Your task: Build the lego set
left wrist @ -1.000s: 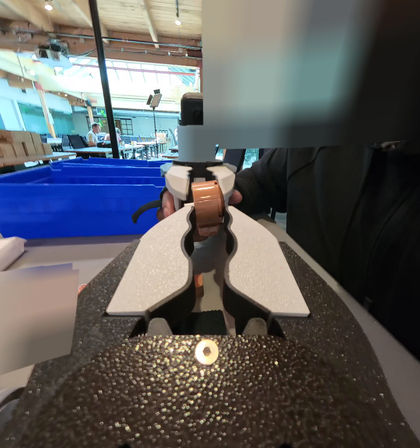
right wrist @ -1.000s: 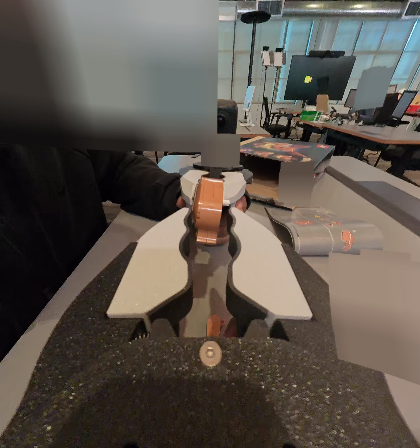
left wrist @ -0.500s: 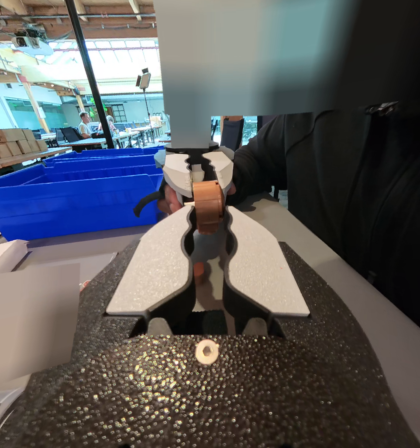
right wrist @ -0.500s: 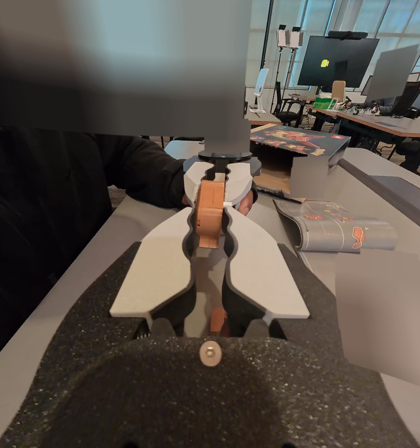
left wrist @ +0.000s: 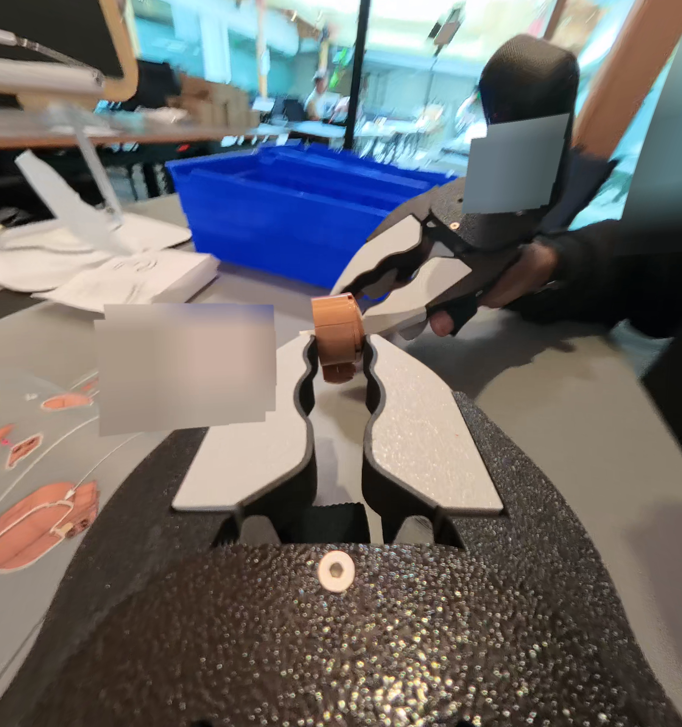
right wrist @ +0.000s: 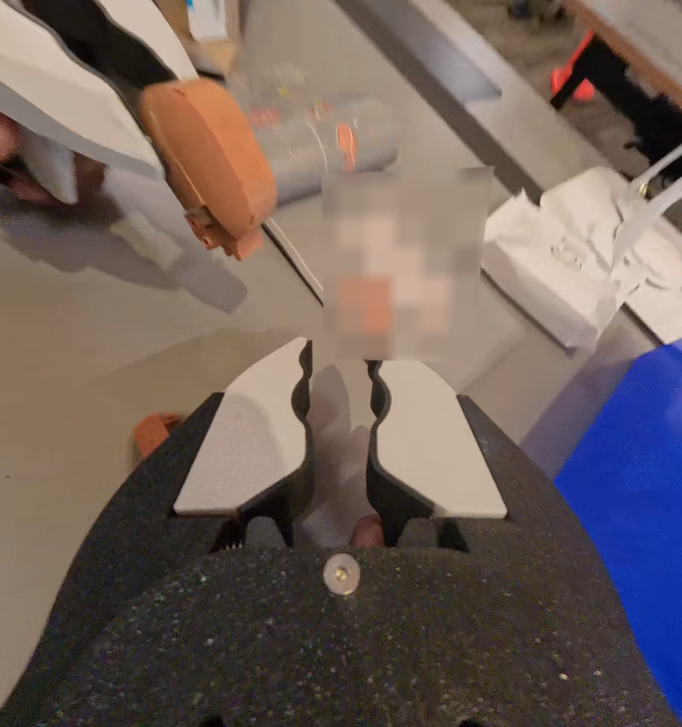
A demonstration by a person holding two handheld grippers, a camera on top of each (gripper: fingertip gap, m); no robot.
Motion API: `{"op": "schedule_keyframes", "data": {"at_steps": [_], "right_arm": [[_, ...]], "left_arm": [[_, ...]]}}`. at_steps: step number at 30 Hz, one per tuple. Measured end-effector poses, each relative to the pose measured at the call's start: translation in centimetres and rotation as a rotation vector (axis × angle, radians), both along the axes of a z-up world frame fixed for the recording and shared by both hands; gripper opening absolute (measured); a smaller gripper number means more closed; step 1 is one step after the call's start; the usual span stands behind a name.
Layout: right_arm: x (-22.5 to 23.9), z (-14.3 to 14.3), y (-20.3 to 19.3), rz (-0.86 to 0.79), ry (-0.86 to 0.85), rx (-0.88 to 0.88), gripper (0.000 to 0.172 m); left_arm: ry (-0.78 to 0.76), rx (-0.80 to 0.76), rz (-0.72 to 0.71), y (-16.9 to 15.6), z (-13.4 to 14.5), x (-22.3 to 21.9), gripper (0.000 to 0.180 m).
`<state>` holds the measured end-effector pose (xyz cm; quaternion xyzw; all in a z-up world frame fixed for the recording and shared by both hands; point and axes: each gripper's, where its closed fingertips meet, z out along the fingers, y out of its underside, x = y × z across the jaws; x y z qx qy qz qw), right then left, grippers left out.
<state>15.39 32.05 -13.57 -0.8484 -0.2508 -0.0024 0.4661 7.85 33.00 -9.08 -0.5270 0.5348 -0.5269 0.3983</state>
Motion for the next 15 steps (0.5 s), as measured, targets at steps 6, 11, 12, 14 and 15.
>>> {"op": "schedule_keyframes", "data": {"at_steps": [6,11,12,14,15], "right_arm": [[0.1,-0.7,0.0,-0.013,-0.059,-0.004,0.025],[-0.1,-0.6,0.0,-0.007,-0.062,-0.003,0.025],[-0.1,-0.7,0.0,-0.005,-0.06,-0.003,0.025],[-0.2,-0.8,0.0,-0.003,-0.062,-0.006,0.025],[-0.2,-0.8,0.0,-0.002,-0.063,-0.006,0.025]], "left_arm": [[0.075,0.063,-0.006,-1.2,-1.1,0.6,0.021],[0.075,0.047,-0.011,-1.2,-1.1,0.6,0.021],[0.075,0.043,-0.012,-1.2,-1.0,0.6,0.021],[0.078,0.038,-0.013,-1.2,-1.1,0.6,0.021],[0.079,0.037,-0.014,-1.2,-1.1,0.6,0.021]]}}
